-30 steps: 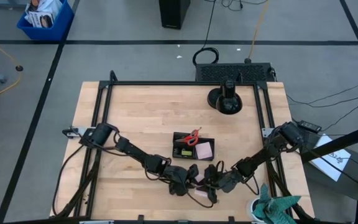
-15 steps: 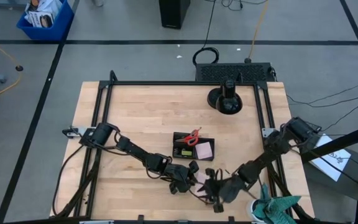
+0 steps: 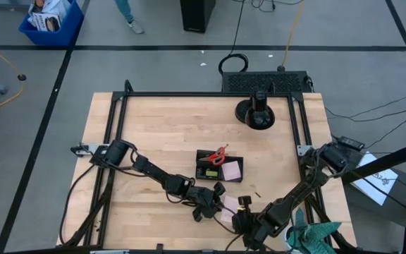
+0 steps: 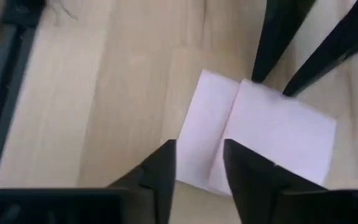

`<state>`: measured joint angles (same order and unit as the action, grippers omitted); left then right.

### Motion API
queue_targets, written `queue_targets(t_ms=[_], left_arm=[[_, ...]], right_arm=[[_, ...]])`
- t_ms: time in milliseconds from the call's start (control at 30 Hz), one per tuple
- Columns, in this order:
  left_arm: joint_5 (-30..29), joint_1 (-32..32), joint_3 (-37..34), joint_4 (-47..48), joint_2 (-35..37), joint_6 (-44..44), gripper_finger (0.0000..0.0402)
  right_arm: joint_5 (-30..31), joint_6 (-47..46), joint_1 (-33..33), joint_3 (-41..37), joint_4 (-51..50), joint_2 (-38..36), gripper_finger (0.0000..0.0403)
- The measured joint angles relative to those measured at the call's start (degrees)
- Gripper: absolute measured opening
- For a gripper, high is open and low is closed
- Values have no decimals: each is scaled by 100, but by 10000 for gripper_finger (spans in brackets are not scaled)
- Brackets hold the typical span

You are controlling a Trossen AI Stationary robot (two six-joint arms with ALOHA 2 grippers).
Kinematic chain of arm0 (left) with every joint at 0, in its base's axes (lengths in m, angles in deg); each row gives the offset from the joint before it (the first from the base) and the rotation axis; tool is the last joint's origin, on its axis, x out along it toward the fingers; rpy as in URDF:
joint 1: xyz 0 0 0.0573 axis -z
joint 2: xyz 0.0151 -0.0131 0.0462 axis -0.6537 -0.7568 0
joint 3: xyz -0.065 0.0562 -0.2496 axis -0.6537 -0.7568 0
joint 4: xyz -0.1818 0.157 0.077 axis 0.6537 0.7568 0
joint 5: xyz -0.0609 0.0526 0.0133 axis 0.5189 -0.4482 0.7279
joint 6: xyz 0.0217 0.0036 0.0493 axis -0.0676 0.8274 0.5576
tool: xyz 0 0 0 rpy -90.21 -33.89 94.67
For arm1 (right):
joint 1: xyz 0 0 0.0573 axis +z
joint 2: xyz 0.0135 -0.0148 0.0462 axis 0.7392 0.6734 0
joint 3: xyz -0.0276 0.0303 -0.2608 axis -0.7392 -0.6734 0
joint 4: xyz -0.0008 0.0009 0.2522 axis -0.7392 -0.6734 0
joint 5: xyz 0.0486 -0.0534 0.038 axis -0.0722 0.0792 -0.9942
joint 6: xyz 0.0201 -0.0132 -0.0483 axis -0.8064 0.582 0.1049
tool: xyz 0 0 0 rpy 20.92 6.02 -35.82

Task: Pick and place office supplies into organizer
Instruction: Put the pink sticky notes into the black desk organizer

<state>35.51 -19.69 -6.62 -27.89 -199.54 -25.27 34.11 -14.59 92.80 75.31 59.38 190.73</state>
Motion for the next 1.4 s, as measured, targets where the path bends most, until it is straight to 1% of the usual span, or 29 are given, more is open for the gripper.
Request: queue_targets(t_ms=[167,267,400,500,667,800,900,1033,1233,1300,1400], left_arm=[[-31,7,-7,-159,-26,-428,106],[-33,7,-11,-199,-33,-487,106],[-34,18,-10,-203,-33,-498,106],[-46,42,-9,-201,-33,-493,106],[-42,68,-4,-174,-33,-487,106],[-26,72,2,-109,-33,-487,106],[40,74,2,-88,-33,-482,106],[48,76,1,-86,-33,-468,106],[12,91,0,-85,-31,-456,106],[-146,116,0,-83,-19,-462,106],[-564,172,-5,16,89,-467,106]], right_arm=[[29,-521,3,0,-107,93,203],[264,-731,5,0,-350,100,233],[438,-987,3,0,-921,145,240],[451,-985,-7,16,-987,264,234],[460,-751,-82,28,-948,520,214],[794,-453,-86,22,-837,601,192],[1024,-256,-96,16,-787,608,167],[1132,-235,-117,13,-777,618,117],[1067,-225,-79,9,-751,608,16],[1061,-181,-75,44,-740,607,8],[1038,-164,-75,202,-869,610,12]])
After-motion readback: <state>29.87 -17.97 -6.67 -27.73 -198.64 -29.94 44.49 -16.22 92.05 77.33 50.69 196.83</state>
